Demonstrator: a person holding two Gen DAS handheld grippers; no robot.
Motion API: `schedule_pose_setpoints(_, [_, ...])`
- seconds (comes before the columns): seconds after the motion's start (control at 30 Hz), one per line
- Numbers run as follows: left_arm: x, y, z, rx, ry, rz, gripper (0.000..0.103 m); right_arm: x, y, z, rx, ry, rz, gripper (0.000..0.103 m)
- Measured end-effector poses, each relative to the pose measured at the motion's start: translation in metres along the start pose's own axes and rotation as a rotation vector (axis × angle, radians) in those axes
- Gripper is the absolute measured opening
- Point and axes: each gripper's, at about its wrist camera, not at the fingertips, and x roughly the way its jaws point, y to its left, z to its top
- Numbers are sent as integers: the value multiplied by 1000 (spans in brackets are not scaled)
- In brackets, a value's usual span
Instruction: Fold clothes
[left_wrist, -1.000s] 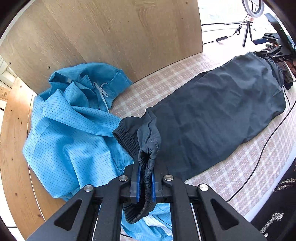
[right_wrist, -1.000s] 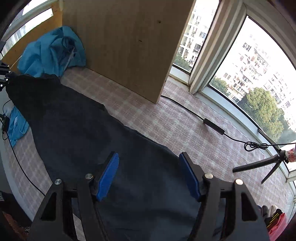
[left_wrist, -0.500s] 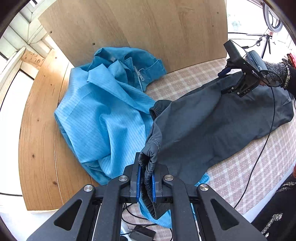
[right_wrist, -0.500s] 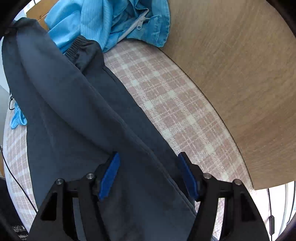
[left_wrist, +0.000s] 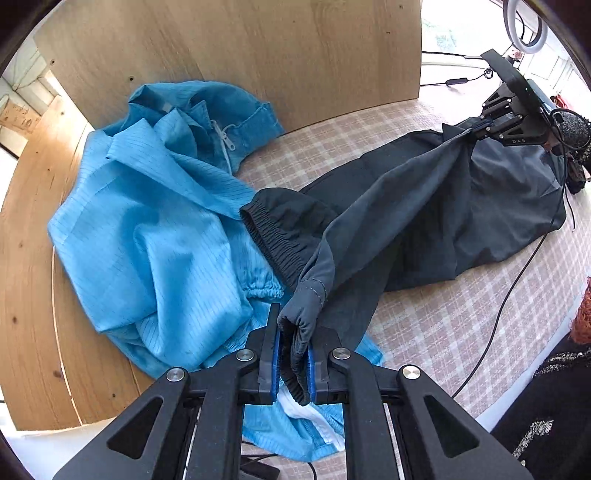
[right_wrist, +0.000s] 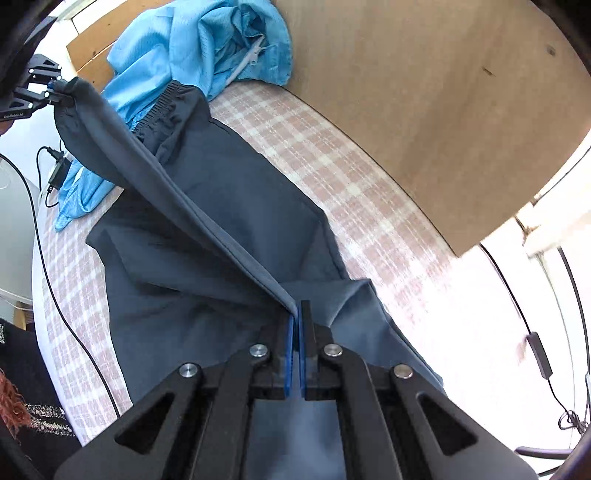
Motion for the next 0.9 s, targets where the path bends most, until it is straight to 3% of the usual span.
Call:
schedule_pose_setpoints(0.13, [56, -3, 42, -18, 17, -57, 11, 1, -26, -10, 57, 40, -54, 2])
schedule_pose_setpoints(0.3, [116, 27, 67, -105, 96, -2, 14, 24, -35, -1, 53, 81, -107, 2])
schedule_pose_setpoints(0.47, [125, 44, 66, -157, 110, 7, 26, 45, -23, 19, 2, 81, -92, 2])
schedule_pose_setpoints(0.53, [122, 43, 63, -160, 104, 18, 47, 48, -22, 22, -10, 84, -94, 2])
schedule_pose_setpoints(0.57, [120, 43, 61, -161, 101, 23, 50, 50, -22, 23, -12, 87, -95, 2])
schedule_pose_setpoints(0.77, [110, 41, 51, -167, 83, 57, 57, 50, -30, 27, -6, 82, -102, 2])
schedule_pose_setpoints(0.9, [128, 44, 54, -185, 90, 23, 57, 52, -32, 29, -16, 86, -106, 2])
